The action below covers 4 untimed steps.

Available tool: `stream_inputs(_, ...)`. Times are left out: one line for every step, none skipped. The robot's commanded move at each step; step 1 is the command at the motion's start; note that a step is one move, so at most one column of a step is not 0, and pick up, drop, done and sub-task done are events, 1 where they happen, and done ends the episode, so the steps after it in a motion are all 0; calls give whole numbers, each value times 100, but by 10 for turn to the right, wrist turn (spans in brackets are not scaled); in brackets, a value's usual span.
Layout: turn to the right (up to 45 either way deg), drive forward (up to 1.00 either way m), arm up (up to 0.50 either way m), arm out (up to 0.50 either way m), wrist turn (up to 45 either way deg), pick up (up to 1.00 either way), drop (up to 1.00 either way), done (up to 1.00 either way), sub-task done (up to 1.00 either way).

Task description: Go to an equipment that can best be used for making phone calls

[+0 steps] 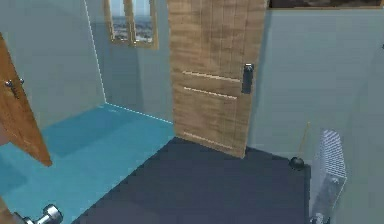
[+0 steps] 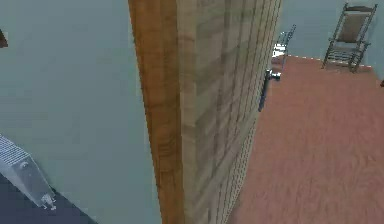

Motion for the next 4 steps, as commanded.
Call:
stream_inputs(-180,0,0,0,0,0,0,0,0)
stream_inputs(0,30,0,0,0,0,0,0,0)
stream_inputs(450,0,0,0,0,0,0,0,0)
stream_inputs(0,25,0,0,0,0,0,0,0)
